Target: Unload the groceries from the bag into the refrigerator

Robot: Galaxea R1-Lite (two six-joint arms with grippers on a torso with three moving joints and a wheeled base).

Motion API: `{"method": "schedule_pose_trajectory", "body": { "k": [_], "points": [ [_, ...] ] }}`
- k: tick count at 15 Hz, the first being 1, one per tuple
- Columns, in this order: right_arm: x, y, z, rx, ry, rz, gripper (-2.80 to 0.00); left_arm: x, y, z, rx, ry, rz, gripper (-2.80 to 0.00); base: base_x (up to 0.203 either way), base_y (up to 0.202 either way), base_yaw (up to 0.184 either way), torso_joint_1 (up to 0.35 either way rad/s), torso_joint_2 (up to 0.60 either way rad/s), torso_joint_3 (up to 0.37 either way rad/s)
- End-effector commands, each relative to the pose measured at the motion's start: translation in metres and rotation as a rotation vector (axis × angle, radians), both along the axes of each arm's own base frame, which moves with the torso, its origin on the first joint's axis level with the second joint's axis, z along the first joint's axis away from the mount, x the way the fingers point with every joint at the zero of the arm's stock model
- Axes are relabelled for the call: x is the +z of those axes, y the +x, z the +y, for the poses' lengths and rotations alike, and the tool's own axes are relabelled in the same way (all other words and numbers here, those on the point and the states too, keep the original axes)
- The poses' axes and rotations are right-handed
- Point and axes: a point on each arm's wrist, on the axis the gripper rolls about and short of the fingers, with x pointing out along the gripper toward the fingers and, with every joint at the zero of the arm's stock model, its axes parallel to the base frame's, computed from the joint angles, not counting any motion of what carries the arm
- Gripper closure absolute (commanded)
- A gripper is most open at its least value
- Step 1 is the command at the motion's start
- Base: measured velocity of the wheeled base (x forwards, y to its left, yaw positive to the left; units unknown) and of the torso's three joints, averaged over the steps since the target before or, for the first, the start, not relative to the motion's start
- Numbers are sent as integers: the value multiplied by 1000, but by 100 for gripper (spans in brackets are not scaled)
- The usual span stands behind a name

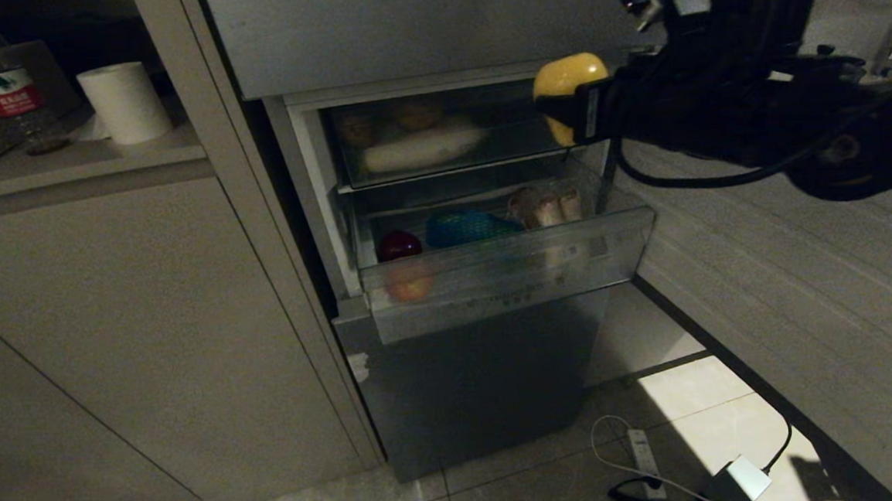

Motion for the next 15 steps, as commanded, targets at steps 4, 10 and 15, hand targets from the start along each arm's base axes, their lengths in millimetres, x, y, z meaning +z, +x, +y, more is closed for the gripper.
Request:
{"method": "schedule_pose_trajectory", "body": {
  "k": [4,10,15],
  "points": [
    [-60,52,57,69,-32,62,0,0,0,0,0,0,-1,0,0,0,0,0,0,0],
    [-84,69,68,66,-38,56,-280,0,0,0,0,0,-1,0,0,0,0,0,0,0],
    [-95,83,75,61,-21,24,-280,0,0,0,0,0,-1,0,0,0,0,0,0,0]
  ]
}}
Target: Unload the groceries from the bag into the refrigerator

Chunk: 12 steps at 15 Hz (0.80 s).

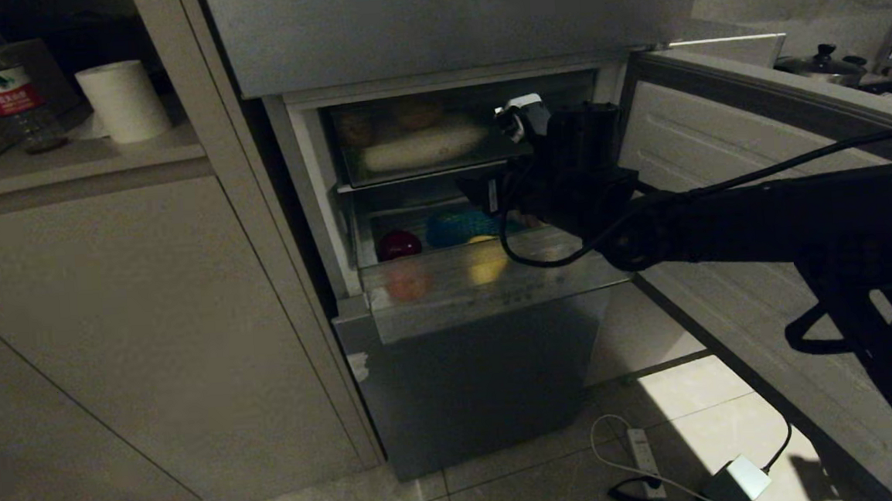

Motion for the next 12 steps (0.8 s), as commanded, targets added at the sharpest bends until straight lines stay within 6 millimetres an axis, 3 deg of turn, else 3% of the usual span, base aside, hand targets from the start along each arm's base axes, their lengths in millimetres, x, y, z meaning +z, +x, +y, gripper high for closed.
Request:
{"method": "schedule_pose_trajectory", "body": {
  "k": [1,3,5,7,10,12],
  "points": [
    [-7,5,4,1,-2,-1,-280,0,0,0,0,0,-1,0,0,0,0,0,0,0],
    [7,-2,0,-2,9,-18,-280,0,0,0,0,0,-1,0,0,0,0,0,0,0],
    [48,-24,-18,-13,36,-67,-280,0,0,0,0,0,-1,0,0,0,0,0,0,0],
    [93,-60,-49,-36,50,-98,-280,0,0,0,0,0,-1,0,0,0,0,0,0,0],
    [148,-152,-109,-83,64,-129,-280,0,0,0,0,0,-1,0,0,0,0,0,0,0],
    [159,-220,-153,-210,59,-111,-280,0,0,0,0,0,-1,0,0,0,0,0,0,0]
  ]
}}
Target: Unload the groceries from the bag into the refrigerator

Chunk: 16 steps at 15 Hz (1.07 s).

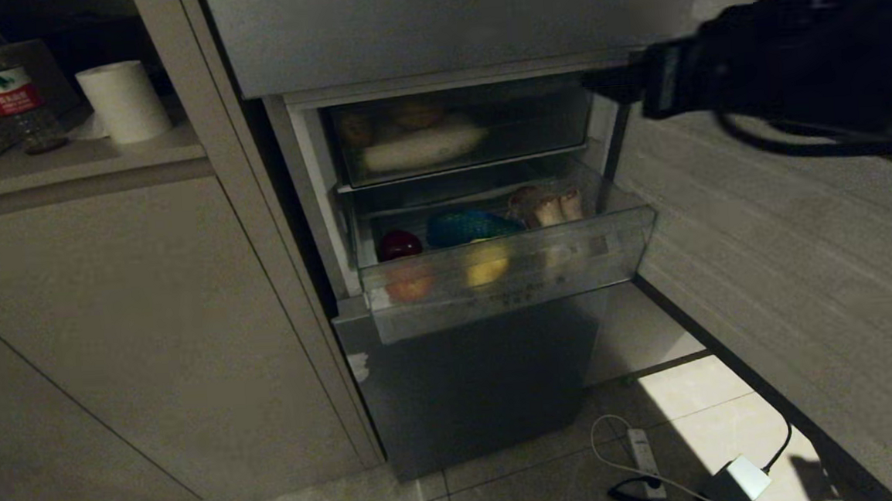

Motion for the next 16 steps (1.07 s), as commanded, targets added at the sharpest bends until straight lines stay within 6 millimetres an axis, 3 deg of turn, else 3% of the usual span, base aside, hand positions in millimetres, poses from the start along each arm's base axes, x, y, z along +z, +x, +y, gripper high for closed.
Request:
{"method": "schedule_pose_trajectory", "body": {
  "k": [1,2,6,9,10,13,16],
  "points": [
    [34,-89,-57,-166,53,-90,-280,0,0,0,0,0,-1,0,0,0,0,0,0,0],
    [33,-104,-81,-305,66,-80,-280,0,0,0,0,0,-1,0,0,0,0,0,0,0],
    [7,-124,-182,-950,103,60,-280,0,0,0,0,0,-1,0,0,0,0,0,0,0],
    [-17,-158,-237,-1306,190,151,-280,0,0,0,0,0,-1,0,0,0,0,0,0,0],
    [-25,-171,-252,-1395,224,180,0,0,0,0,0,0,-1,0,0,0,0,0,0,0],
    [-54,-208,-293,-1615,346,284,0,0,0,0,0,0,-1,0,0,0,0,0,0,0],
    [-101,-228,-345,-1677,538,478,0,0,0,0,0,0,-1,0,0,0,0,0,0,0]
  ]
}}
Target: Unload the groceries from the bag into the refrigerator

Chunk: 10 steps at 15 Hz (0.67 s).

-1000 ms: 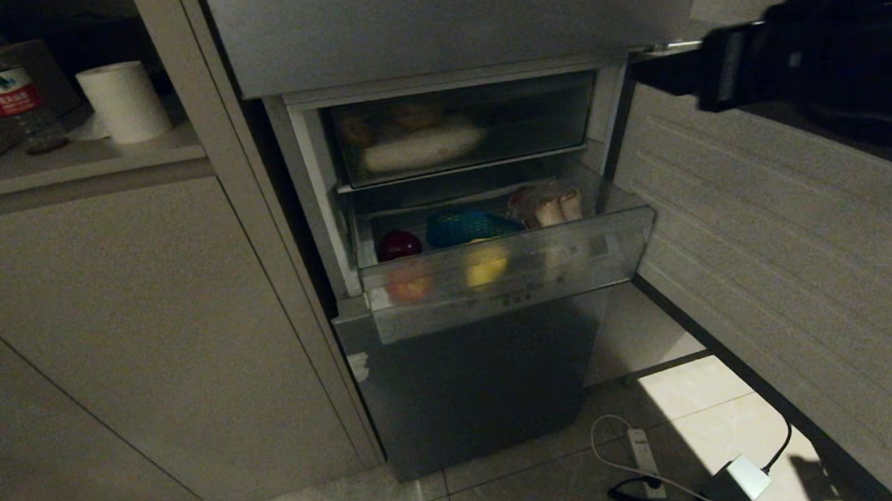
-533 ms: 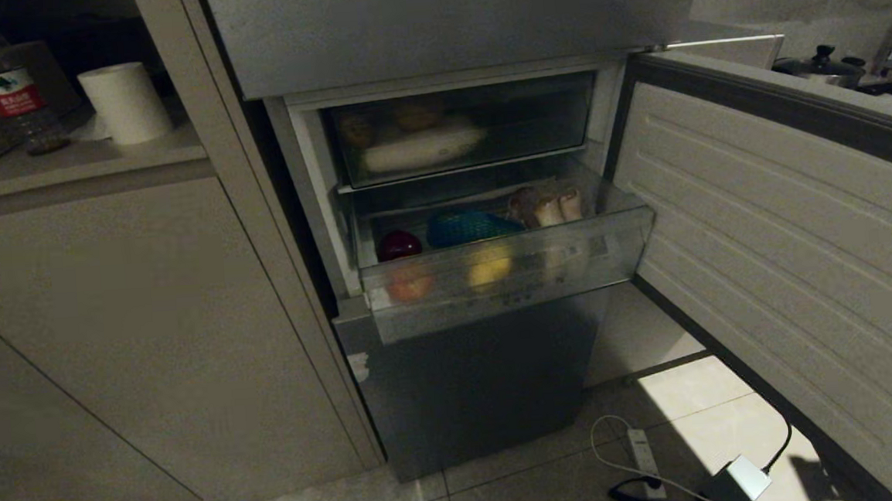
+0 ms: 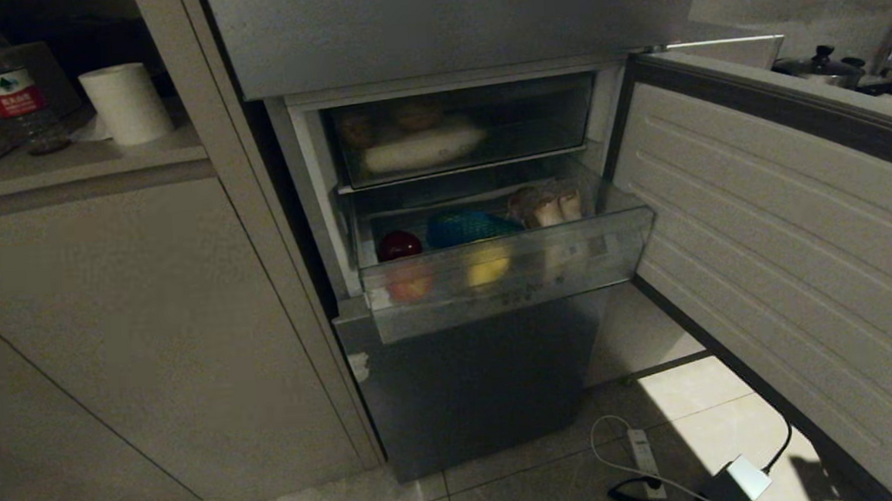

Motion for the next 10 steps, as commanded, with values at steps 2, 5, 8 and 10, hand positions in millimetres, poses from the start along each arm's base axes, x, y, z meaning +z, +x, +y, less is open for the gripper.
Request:
{"method": "schedule_pose_trajectory", "body": {
  "k": [2,5,8,10],
  "points": [
    [-61,-14,-44,-52,278,-8,0,0,0,0,0,0,-1,0,0,0,0,0,0,0],
    [-113,-14,-67,15,495,-63,0,0,0,0,0,0,-1,0,0,0,0,0,0,0],
    [-138,-8,-81,130,601,-139,0,0,0,0,0,0,-1,0,0,0,0,0,0,0],
    [-156,-2,-91,168,659,-140,0,0,0,0,0,0,-1,0,0,0,0,0,0,0]
  ]
}}
